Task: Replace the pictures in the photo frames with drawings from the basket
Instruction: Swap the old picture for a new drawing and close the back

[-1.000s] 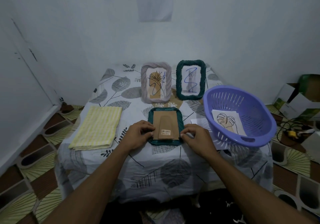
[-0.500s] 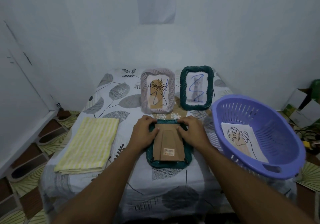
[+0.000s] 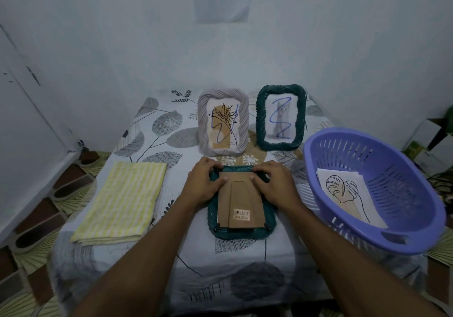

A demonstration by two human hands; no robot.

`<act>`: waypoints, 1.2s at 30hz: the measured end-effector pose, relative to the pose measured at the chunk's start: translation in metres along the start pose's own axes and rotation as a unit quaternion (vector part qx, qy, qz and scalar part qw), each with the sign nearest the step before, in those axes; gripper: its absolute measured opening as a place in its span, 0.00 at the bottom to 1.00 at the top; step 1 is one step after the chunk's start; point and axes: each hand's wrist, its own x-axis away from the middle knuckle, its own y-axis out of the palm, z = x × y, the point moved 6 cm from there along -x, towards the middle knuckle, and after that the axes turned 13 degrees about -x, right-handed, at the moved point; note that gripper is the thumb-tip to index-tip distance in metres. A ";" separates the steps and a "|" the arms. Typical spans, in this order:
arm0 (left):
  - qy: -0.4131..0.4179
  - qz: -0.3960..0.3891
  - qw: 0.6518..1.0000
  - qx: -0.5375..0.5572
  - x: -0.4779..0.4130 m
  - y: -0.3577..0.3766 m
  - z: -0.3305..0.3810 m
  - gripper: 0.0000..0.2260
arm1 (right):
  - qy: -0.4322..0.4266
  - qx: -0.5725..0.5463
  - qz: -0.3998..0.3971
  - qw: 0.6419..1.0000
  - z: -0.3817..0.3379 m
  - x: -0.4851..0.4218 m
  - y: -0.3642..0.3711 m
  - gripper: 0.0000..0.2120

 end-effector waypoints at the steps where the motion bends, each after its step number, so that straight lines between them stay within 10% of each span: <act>1: 0.003 -0.004 1.000 -0.004 -0.001 -0.001 0.000 0.15 | -0.001 -0.001 0.000 1.000 0.000 0.000 0.000 0.12; 30: 0.022 0.034 0.998 -0.045 0.040 -0.033 0.027 0.10 | 0.084 0.028 -0.021 0.996 -0.022 0.026 -0.018 0.19; 36: 0.004 -0.028 1.000 -0.010 0.083 -0.035 0.052 0.15 | 0.268 -0.257 0.030 0.928 -0.029 0.058 -0.022 0.18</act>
